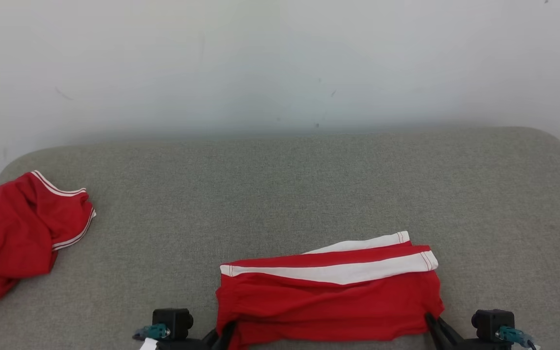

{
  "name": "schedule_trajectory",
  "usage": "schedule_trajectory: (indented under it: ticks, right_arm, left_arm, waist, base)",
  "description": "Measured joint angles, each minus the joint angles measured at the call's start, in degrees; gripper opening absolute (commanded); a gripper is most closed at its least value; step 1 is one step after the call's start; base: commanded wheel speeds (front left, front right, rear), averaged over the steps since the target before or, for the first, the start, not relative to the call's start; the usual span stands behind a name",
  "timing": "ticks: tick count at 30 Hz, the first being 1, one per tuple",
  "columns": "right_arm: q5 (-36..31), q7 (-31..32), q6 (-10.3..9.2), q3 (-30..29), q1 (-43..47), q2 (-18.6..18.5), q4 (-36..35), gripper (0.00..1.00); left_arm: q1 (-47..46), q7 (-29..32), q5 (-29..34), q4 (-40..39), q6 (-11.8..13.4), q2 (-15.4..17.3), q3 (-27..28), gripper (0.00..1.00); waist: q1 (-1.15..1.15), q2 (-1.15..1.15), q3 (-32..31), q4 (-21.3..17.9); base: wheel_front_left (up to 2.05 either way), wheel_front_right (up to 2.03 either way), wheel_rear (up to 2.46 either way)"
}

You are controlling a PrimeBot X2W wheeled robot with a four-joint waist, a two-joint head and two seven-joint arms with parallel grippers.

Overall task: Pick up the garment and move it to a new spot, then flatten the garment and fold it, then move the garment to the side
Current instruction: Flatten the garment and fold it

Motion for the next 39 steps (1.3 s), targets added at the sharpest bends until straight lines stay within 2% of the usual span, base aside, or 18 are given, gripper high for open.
schedule_trajectory:
  ticks: [4, 5, 6, 7, 8, 9, 17, 19, 24, 33, 36, 39]
  right_arm:
    - [0.0, 0.0, -0.14, 0.0, 1.1, -0.1, -2.4, 0.0]
    - [0.0, 0.0, -0.45, 0.0, 1.4, -0.2, -3.0, 0.08]
    - [0.0, 0.0, -0.59, -0.1, 1.7, -0.3, -3.4, 0.08]
    - [0.0, 0.0, -0.6, -0.1, 2.0, -0.5, -3.7, 0.5]
    - [0.0, 0.0, -0.7, -0.2, 2.2, -0.7, -4.3, 0.95]
    - [0.0, 0.0, -0.7, -0.2, 2.2, -0.7, -4.3, 1.0]
    - [0.1, 0.0, -2.11, -3.0, 5.2, -2.9, -11.6, 1.0]
    - [0.1, 0.0, -3.13, -3.9, 6.7, -3.8, -14.8, 1.0]
    - [0.1, 0.0, -4.44, -5.0, 7.8, -4.5, -20.0, 1.0]
    - [-1.4, 0.0, -6.94, -6.5, 9.7, -5.7, -27.3, 1.0]
    - [-1.7, 0.0, -7.15, -6.9, 10.2, -5.7, -30.2, 1.0]
    - [-1.8, -0.1, -8.31, -9.3, 11.8, -5.7, -33.6, 1.0]
  left_arm:
    - [0.7, 0.6, -0.3, -0.4, 0.2, 0.0, 0.0, 0.0]
    - [0.7, 0.6, -0.5, -0.5, 0.6, 0.0, 0.0, 0.0]
    - [0.7, 0.6, -0.6, -0.7, 0.8, 0.0, 0.2, 0.0]
    - [0.7, 0.5, -0.6, -0.9, 1.1, 0.0, 0.4, 0.74]
    - [0.7, 0.5, -0.6, -1.2, 1.3, 0.1, 0.7, 1.0]
    - [0.7, 0.5, -0.6, -1.2, 1.3, 0.1, 0.7, 1.0]
    - [1.9, -1.4, -1.6, -5.5, 2.5, 2.0, 2.3, 1.0]
    - [3.0, -2.2, -1.6, -7.6, 3.2, 2.9, 3.1, 1.0]
    - [3.1, -3.3, -1.3, -11.8, 5.8, 4.5, 5.0, 1.0]
    - [5.5, -4.0, 3.1, -19.0, 11.6, 7.6, 6.4, 1.0]
    - [7.2, -4.2, 4.7, -21.8, 12.7, 9.0, 7.3, 1.0]
    - [9.2, -4.2, 5.2, -25.1, 13.3, 9.7, 9.8, 1.0]
  waist:
    - [0.0, 0.0, 0.2, 0.3]
    - [0.01, 0.0, 0.3, 0.4]
    - [0.0, 0.0, 0.3, 0.5]
    - [0.01, 0.0, 0.3, 0.6]
    - [0.01, 0.0, 0.3, 0.6]
    - [0.01, 0.0, 0.3, 0.6]
    - [0.01, 0.0, 0.2, 0.9]
    - [0.01, 0.0, 0.1, 0.9]
    - [0.01, 0.0, -0.2, 0.7]
    - [0.01, 0.0, -0.6, 0.2]
    - [0.01, 0.01, -0.7, -0.1]
    - [0.01, 0.0, -0.8, -0.4]
  base:
    - [0.0, 0.0, 0.0]
    - [0.0, 0.0, 0.0]
    - [0.0, 0.0, 0.0]
    - [0.0, 0.0, 0.0]
    - [0.0, 0.0, 0.0]
    - [0.0, 0.0, 0.0]
    - [0.0, 0.0, 0.0]
    - [0.0, 0.0, 0.0]
    - [0.0, 0.0, 0.0]
    - [0.0, 0.0, 0.0]
    - [0.0, 0.0, 0.0]
    - [0.0, 0.0, 0.0]
